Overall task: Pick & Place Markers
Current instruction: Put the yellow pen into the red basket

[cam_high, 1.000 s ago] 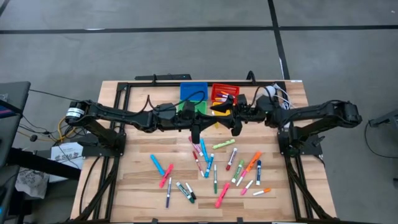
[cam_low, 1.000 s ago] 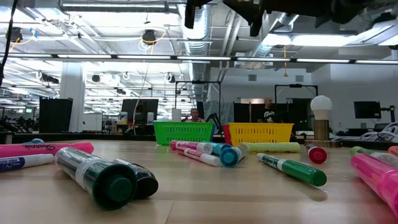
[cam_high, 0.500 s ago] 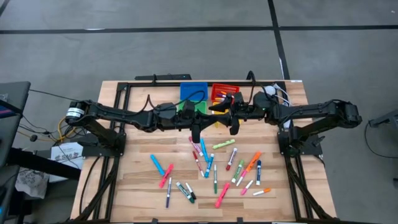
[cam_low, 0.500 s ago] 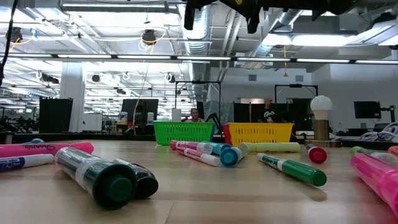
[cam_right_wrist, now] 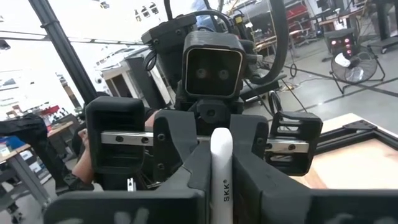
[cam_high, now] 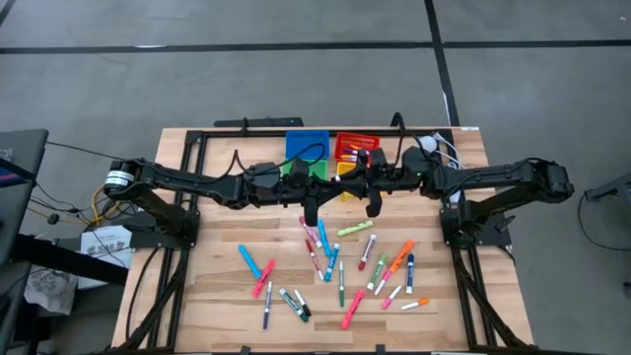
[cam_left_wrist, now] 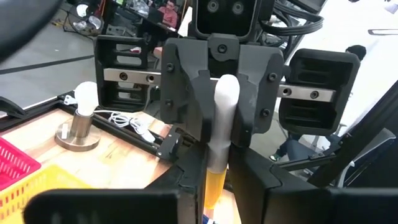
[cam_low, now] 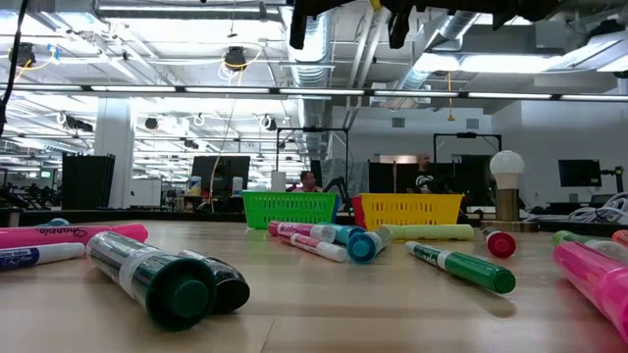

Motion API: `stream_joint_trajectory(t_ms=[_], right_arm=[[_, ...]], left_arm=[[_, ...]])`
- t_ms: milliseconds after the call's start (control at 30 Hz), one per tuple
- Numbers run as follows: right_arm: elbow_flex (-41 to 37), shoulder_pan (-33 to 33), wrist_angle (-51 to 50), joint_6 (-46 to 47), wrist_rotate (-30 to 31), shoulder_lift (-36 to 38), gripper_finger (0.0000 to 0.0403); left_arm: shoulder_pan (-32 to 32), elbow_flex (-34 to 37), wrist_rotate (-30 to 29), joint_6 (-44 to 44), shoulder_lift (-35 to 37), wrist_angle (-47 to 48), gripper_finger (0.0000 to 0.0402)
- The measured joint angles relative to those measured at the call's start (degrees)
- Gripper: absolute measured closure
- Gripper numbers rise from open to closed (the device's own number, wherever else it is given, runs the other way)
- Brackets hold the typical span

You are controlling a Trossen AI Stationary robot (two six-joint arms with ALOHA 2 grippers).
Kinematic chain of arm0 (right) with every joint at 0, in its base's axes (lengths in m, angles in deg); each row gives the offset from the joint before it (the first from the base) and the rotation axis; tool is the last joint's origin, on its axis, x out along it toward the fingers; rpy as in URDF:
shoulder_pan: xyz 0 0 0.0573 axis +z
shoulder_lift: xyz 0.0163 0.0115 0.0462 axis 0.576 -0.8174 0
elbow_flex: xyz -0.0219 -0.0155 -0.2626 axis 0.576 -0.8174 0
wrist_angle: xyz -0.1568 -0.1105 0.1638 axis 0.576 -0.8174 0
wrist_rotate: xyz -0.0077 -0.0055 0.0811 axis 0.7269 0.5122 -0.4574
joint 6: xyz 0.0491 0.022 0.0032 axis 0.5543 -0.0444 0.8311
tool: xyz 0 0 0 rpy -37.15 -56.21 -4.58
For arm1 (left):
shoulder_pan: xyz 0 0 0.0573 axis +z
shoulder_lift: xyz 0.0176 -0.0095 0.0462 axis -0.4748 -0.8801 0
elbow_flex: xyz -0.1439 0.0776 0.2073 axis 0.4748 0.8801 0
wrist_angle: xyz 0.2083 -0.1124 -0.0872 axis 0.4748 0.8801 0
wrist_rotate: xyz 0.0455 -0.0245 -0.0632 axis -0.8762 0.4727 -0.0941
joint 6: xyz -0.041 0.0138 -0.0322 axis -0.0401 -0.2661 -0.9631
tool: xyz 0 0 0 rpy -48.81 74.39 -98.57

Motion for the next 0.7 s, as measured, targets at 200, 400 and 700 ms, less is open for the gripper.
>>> stream_joint_trajectory(t_ms=[200, 400, 700], right_arm=[[0.00, -0.13, -0.03, 1.07, 0.09, 0.00, 0.0376], [-0.02, -0.23, -0.66, 1.68, 1.38, 0.12, 0.0369], [-0.02, -2.30, -4.35, 1.51, 1.82, 3.06, 0.0375]], left_arm=[[0.00, 0.00, -0.34, 0.26, 0.00, -0.13, 0.0322], [-0.04, -0.04, -0.32, 2.24, 0.05, 1.86, 0.0280], [-0.13, -0.05, 1.20, 2.37, 2.09, 9.44, 0.0188]])
